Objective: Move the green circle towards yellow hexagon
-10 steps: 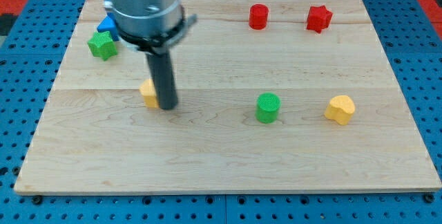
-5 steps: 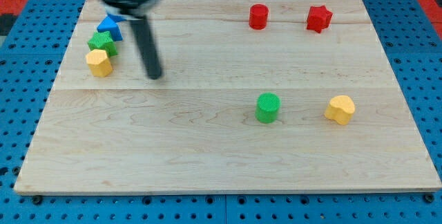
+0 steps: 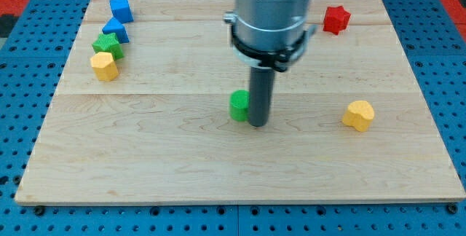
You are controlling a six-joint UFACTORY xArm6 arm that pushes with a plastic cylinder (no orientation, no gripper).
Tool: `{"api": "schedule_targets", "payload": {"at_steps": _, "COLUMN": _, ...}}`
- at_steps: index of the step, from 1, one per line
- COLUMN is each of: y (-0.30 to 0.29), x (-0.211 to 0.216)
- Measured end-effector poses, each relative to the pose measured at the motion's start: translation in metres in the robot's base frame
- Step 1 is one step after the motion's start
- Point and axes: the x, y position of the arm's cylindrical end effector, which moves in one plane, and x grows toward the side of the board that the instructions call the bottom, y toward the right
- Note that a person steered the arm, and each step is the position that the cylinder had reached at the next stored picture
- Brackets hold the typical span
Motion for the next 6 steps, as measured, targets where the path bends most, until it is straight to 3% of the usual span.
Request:
{"api": "schedule_targets", "payload": {"at_steps": 1, "y": -0.028, "x": -0.033}}
{"api": "schedule_targets", "payload": {"at_steps": 3, "y": -0.008, "x": -0.069}}
{"api": "schedule_targets", "payload": {"at_steps": 5, "y": -0.129, "x": -0.055}}
{"api": "schedule_targets", "payload": {"at_steps": 6, "y": -0.154, "x": -0.055}}
